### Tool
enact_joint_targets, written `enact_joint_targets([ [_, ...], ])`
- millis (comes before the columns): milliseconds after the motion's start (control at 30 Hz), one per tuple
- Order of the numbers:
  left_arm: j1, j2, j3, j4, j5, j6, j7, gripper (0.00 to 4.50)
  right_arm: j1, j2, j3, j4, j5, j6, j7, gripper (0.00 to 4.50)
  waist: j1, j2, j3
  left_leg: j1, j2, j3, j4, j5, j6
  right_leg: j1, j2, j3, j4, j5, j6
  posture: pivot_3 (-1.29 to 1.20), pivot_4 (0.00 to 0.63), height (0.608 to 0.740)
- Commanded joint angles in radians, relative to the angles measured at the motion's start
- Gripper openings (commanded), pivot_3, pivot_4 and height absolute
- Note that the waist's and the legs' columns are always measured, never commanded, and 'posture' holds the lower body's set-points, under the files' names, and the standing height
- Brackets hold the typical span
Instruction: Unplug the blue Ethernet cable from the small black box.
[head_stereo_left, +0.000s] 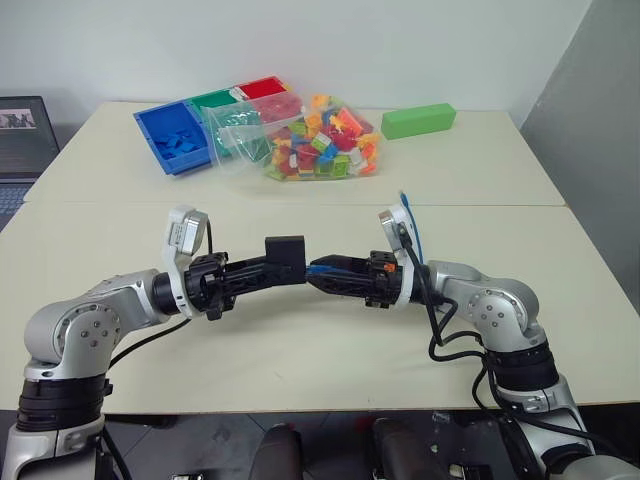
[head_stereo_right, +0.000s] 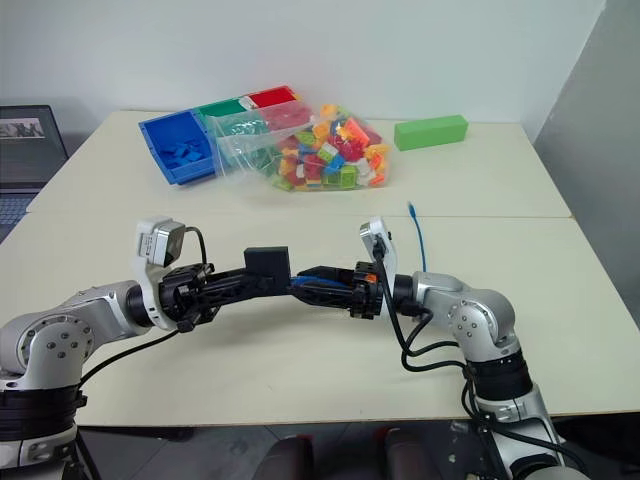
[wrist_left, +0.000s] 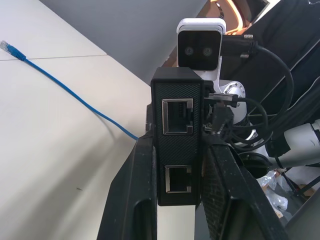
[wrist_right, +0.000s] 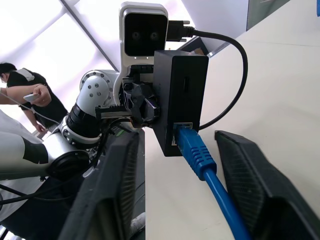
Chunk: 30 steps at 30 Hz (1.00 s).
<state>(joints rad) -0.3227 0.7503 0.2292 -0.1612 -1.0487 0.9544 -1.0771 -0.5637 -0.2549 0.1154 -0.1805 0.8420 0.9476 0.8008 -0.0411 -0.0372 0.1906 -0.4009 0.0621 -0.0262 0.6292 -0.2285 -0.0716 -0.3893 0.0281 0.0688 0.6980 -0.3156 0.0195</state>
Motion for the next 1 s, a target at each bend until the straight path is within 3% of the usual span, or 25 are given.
enact_joint_targets([
  [33,0.003,0.001,0.021,-0.030,-0.014,-0.008,-0.005,0.77,-0.020,-0.003,-0.001,-0.019,0.002,-0.013,0.015,1.28,-0.001,0.000,0.000,0.000,0.000,0.000,0.000,0.000,0.000,0.000,0.000,0.000,0.000,0.000,0.000,0.00,0.150,0.740],
  [233,0.003,-0.001,0.018,-0.031,-0.014,-0.009,-0.007,0.77,-0.020,-0.015,0.008,-0.027,-0.004,-0.013,0.028,0.09,-0.001,0.000,0.000,0.000,0.000,0.000,0.000,0.000,0.000,0.000,0.000,0.000,0.000,0.000,0.000,0.00,0.150,0.740],
  [567,-0.001,0.006,0.019,-0.023,-0.006,-0.012,-0.016,0.77,-0.022,-0.038,0.013,-0.018,-0.010,-0.007,0.056,0.08,-0.001,0.000,0.000,0.000,0.000,0.000,0.000,0.000,0.000,0.000,0.000,0.000,0.000,0.000,0.000,0.00,0.150,0.740],
  [1000,0.031,0.043,0.086,0.018,0.059,-0.059,-0.005,0.77,0.023,-0.171,-0.065,0.073,-0.078,-0.064,0.063,0.08,-0.001,0.001,0.001,0.000,0.000,0.001,0.000,0.000,0.000,0.000,0.000,0.001,-0.001,0.000,0.000,0.00,0.150,0.740],
])
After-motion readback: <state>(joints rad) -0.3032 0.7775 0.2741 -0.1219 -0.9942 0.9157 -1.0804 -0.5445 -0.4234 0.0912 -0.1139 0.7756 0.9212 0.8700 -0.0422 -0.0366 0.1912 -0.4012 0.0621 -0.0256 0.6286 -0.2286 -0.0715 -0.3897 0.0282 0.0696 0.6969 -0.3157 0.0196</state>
